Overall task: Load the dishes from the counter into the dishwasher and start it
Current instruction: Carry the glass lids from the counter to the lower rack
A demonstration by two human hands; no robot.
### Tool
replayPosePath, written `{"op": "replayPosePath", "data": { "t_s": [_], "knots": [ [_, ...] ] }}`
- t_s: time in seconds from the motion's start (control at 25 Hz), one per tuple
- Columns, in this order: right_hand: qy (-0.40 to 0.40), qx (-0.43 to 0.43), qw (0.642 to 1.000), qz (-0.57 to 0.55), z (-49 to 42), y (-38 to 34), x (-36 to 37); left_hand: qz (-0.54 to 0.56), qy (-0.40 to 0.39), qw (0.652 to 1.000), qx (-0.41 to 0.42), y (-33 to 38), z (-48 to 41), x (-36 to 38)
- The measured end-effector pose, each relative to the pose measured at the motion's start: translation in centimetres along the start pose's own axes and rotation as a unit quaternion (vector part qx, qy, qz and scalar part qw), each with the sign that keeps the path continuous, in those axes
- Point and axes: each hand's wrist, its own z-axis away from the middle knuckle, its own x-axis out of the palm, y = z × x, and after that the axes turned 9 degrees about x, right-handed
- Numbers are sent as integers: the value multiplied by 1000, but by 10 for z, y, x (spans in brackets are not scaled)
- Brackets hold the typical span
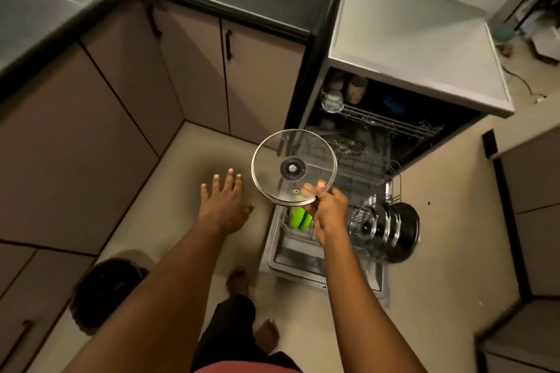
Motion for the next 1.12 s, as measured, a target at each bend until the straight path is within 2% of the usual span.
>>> {"op": "replayPosePath", "data": {
  "t_s": [0.16,0.36,0.56,0.68,0.84,1.12],
  "knots": [
    [57,-3,995,81,-24,0,-50,9,-40,999,26,38,-30,37],
    [117,23,985,122,-59,-1,-110,22,-115,989,95,102,-74,78],
    [182,62,969,154,-100,15,-164,-20,-192,972,132,134,-109,133],
    [236,41,942,233,-147,23,-192,-31,-231,964,127,150,-140,181],
    [296,-52,883,360,-213,25,-221,-27,-264,953,147,186,-180,250],
    [331,-112,831,433,-302,47,-262,-37,-307,940,145,231,-231,365]
  ]
}}
